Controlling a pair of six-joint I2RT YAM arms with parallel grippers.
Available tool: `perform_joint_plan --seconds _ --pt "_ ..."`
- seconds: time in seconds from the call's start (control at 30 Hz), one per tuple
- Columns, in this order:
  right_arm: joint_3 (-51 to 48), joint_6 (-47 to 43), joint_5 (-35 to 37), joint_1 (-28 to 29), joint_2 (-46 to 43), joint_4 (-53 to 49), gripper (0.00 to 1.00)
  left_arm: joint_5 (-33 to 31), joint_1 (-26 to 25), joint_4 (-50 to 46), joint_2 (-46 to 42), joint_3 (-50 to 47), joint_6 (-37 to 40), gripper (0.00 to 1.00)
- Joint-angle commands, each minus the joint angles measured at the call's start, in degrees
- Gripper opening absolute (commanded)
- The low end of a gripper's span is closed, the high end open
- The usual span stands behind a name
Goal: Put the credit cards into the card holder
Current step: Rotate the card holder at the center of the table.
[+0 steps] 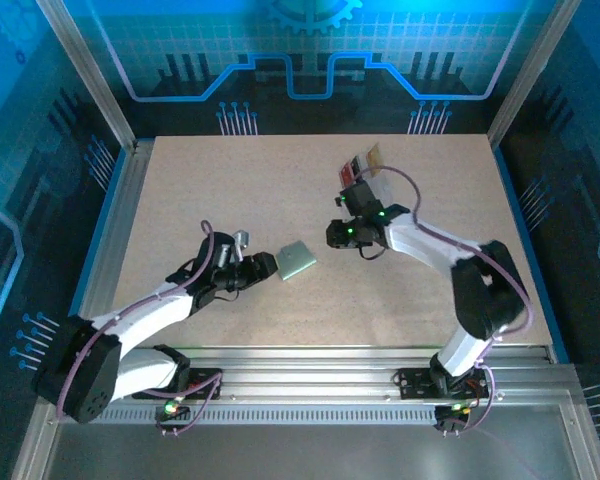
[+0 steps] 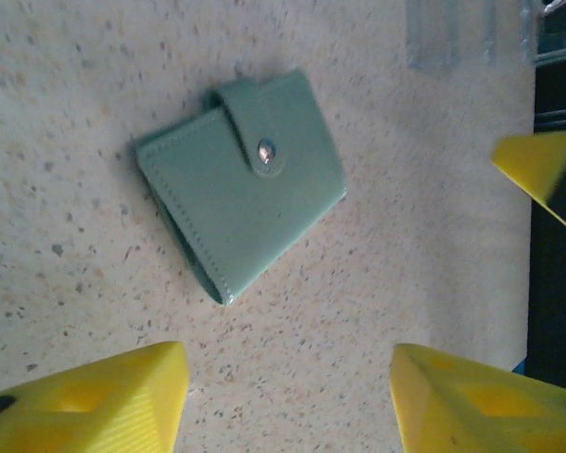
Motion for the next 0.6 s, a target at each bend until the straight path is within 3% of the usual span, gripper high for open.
perform_joint_plan --seconds 0.0,0.13,0.23,0.57 --pt "5.9 -1.3 -6.5 0.9 5.3 -1.4 0.26 3.0 -0.7 9.9 4.2 -1.1 -6.1 0.47" --pt "9.9 -1.2 -8.3 0.9 11.6 -0.7 0.20 3.4 -0.8 12.8 10.2 -0.1 -8.0 0.27" --pt "11.9 -1.2 -8.6 1.0 14.7 -1.1 0.15 1.9 -0.8 13.6 12.9 0.2 -8.9 0.20" --pt "9.2 -1.3 -8.7 2.5 16.7 0.2 0.07 0.0 0.6 12.2 18.3 2.2 -7.4 0.14"
